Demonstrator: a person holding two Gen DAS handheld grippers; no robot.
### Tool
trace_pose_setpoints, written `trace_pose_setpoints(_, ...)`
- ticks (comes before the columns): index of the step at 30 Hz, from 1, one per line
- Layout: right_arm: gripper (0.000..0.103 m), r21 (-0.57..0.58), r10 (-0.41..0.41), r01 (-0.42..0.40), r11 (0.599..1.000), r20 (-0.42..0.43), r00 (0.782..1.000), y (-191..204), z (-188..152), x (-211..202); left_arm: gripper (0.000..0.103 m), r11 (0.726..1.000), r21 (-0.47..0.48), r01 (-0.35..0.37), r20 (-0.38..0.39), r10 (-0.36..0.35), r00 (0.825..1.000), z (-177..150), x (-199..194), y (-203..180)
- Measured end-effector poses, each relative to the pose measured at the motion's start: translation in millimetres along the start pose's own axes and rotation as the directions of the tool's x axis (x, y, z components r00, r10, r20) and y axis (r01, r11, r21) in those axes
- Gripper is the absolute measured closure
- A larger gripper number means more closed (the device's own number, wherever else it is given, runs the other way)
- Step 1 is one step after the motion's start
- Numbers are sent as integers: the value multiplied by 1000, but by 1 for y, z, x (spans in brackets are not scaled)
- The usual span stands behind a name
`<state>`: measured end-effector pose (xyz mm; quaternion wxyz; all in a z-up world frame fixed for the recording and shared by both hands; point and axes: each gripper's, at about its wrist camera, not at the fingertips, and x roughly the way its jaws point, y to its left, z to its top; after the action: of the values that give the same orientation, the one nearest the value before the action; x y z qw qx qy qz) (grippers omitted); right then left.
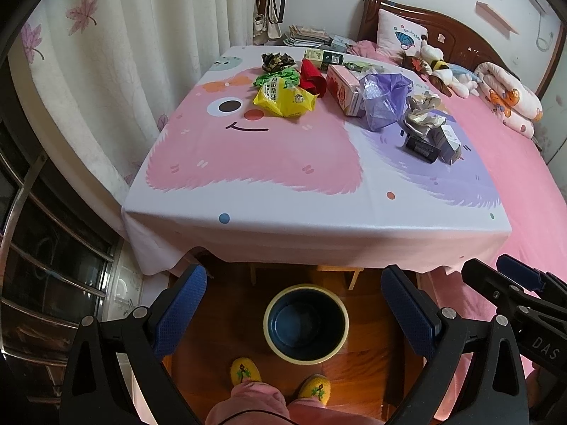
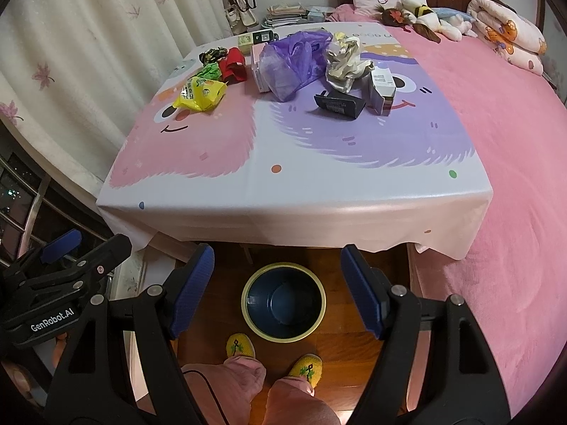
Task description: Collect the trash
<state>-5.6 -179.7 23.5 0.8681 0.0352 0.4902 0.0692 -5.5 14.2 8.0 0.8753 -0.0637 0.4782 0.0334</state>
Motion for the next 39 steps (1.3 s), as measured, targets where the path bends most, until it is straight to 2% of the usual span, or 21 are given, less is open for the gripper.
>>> trace_pose_setpoints(9, 31, 7, 22, -22, 1000, 24, 999, -5, 12, 1, 3, 1000, 1, -10, 15, 10, 1000, 4, -3, -2)
trace_pose_setpoints(16, 31, -13, 59, -58, 998, 70, 996, 3, 33, 1, 3, 999, 13, -40, 42, 39, 998, 29, -8, -2)
trace_pose_setpoints(22, 31, -59, 104, -98, 993, 116, 988, 16, 56, 1, 3, 998, -14, -69, 90, 70, 994, 52, -22, 10)
trace_pose_setpoints(28, 31, -101, 118, -103, 990, 158, 980, 33, 78, 7, 3, 997, -13, -77, 136, 78, 988, 76, -22, 24)
trace_pose_setpoints(34, 31, -117, 110, -92, 989, 166, 980, 53, 105, 28, 3, 998, 21, -63, 163, 58, 985, 112, -3, 48)
trace_pose_setpoints(37, 31, -114, 100, -84, 990, 145, 984, 68, 126, 46, 3, 995, 63, -75, 153, 64, 986, 139, 12, 67)
trace_pose_setpoints(39, 31, -96, 79, -70, 993, 101, 992, 80, 144, 66, 3, 993, 93, -79, 117, 68, 991, 157, 28, 79)
